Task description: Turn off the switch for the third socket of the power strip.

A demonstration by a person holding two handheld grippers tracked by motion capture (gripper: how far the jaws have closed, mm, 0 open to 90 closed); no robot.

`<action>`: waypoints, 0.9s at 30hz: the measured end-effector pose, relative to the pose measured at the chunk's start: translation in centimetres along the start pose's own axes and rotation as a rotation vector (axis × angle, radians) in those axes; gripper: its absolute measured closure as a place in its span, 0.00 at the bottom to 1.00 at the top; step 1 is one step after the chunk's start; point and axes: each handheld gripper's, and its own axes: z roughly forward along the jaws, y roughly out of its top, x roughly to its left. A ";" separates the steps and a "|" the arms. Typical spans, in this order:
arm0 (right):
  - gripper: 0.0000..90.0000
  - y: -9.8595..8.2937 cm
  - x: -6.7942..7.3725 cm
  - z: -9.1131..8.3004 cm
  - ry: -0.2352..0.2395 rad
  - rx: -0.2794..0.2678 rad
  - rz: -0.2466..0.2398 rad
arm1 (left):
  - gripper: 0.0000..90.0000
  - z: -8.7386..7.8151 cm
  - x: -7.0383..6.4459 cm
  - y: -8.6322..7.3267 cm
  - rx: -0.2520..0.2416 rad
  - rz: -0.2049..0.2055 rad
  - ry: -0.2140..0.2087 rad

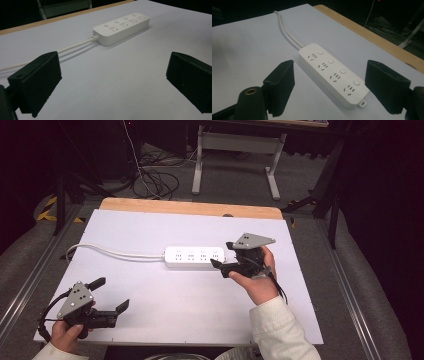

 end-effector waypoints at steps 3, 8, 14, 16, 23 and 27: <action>0.25 -0.9 0.0 -1.2 0.006 -0.005 0.013 | 0.00 0.0 0.0 0.1 0.015 -0.009 -0.009; 0.23 -2.2 0.4 -3.0 0.070 0.014 0.021 | 0.00 0.0 0.0 0.2 0.036 -0.026 -0.007; 0.23 -4.1 0.8 -4.3 0.071 -0.008 0.043 | 0.00 -0.1 0.1 0.1 0.032 -0.016 -0.011; 0.23 -4.8 0.9 -4.6 0.066 -0.006 0.048 | 0.00 -0.2 0.1 0.1 0.036 -0.004 -0.009; 0.23 -7.6 0.8 -4.9 0.061 0.007 0.090 | 0.00 -0.3 0.2 0.1 0.029 -0.001 -0.014; 0.21 -9.5 0.4 -4.8 0.103 0.014 0.160 | 0.00 -0.3 0.2 0.1 0.029 -0.013 -0.002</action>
